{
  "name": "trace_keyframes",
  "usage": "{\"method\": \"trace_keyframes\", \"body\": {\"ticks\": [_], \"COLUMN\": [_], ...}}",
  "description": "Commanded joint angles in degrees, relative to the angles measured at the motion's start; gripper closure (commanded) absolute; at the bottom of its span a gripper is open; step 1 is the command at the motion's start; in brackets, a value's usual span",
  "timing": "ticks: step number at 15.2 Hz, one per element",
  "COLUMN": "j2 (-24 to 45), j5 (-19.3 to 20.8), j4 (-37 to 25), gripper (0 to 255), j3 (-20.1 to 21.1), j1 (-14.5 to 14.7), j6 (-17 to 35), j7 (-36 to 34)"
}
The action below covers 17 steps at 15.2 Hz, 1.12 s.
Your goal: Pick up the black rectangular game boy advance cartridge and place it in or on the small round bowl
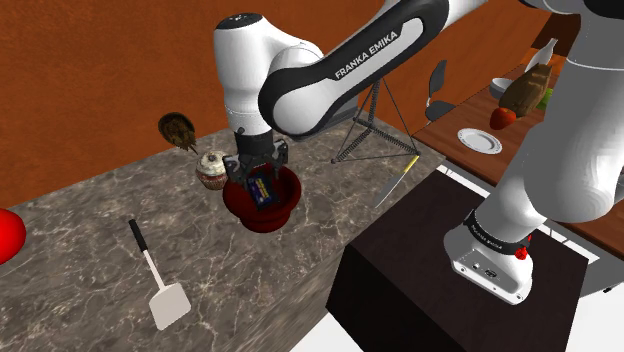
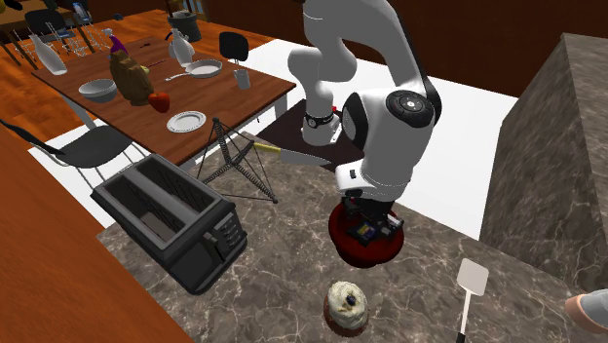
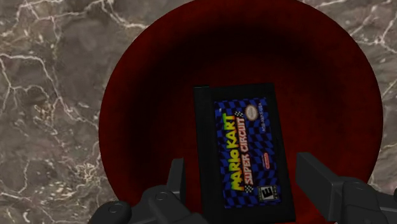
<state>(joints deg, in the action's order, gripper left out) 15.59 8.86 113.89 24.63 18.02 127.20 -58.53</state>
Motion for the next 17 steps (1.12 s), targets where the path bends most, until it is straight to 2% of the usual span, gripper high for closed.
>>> {"method": "trace_keyframes", "body": {"ticks": [1,5,9,17], "j2": [0.0,0.0,-3.6,-3.6], "j5": [0.0,0.0,-2.2,-2.2], "j4": [0.0,0.0,-3.2,-3.2], "gripper": [0,0,0,0], "j3": [0.0,0.0,0.7,0.7], "j1": [0.0,0.0,-0.5,-0.5], "j6": [0.0,0.0,-6.4,-6.3], "j7": [0.0,0.0,1.5,1.5]}}
